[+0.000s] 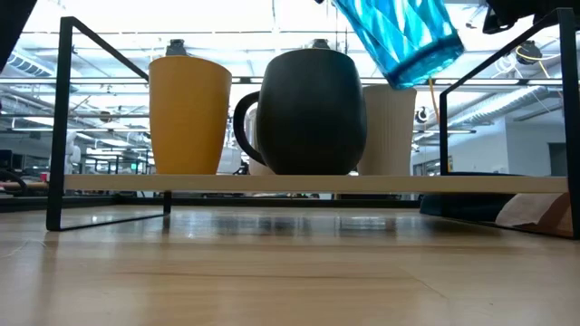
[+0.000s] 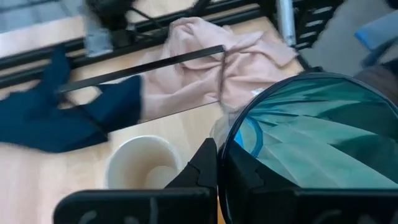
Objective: Stack small to large cups/mugs on shelf
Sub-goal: Align the blue transparent cup with the white cup on the shelf
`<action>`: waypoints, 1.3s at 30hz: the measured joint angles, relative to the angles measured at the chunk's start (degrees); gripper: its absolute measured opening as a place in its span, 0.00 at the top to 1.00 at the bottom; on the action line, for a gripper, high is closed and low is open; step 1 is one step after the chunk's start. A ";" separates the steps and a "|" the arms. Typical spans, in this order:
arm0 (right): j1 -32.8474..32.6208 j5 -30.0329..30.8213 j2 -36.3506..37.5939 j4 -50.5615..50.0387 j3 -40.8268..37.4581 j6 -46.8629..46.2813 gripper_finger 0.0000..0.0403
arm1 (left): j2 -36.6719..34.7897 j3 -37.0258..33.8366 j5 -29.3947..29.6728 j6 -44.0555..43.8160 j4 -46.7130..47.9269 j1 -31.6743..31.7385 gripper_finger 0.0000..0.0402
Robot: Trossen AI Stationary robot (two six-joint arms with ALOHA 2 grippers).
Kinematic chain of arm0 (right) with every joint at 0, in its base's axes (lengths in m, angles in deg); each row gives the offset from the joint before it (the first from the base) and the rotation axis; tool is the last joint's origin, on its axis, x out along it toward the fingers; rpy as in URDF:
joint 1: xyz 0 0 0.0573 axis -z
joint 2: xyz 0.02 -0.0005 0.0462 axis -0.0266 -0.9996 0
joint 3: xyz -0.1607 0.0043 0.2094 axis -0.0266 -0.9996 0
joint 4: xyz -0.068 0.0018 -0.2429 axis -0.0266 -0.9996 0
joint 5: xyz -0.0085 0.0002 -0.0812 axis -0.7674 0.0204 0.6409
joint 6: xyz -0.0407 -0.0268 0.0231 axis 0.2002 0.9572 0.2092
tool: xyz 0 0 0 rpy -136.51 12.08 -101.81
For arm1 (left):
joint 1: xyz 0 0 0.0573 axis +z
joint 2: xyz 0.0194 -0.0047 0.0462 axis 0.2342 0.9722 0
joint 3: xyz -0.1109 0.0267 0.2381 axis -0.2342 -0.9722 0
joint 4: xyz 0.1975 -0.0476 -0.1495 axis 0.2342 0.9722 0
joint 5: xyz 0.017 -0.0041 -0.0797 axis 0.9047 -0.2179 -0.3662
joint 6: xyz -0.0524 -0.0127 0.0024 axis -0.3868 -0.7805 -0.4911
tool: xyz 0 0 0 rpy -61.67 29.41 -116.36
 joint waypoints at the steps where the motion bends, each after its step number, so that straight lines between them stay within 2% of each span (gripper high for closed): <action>1: 0.00 0.09 0.20 -0.02 0.30 0.05 0.71 | 0.92 1.05 -1.42 0.09 0.37 0.25 0.98; 8: 0.00 0.16 0.52 -2.05 2.69 1.67 0.71 | 7.77 14.66 -1.44 2.82 9.41 0.41 0.98; 12: 0.00 0.36 0.54 -2.44 3.70 2.67 0.71 | 11.05 19.69 -1.54 3.84 12.89 0.45 0.98; 24: 0.00 1.71 0.38 -5.79 4.21 1.59 0.71 | 13.22 19.42 2.12 4.79 12.09 1.42 0.98; 39: 0.00 1.56 0.39 -7.71 4.20 1.12 0.71 | 17.43 19.33 1.73 4.75 10.97 1.37 0.98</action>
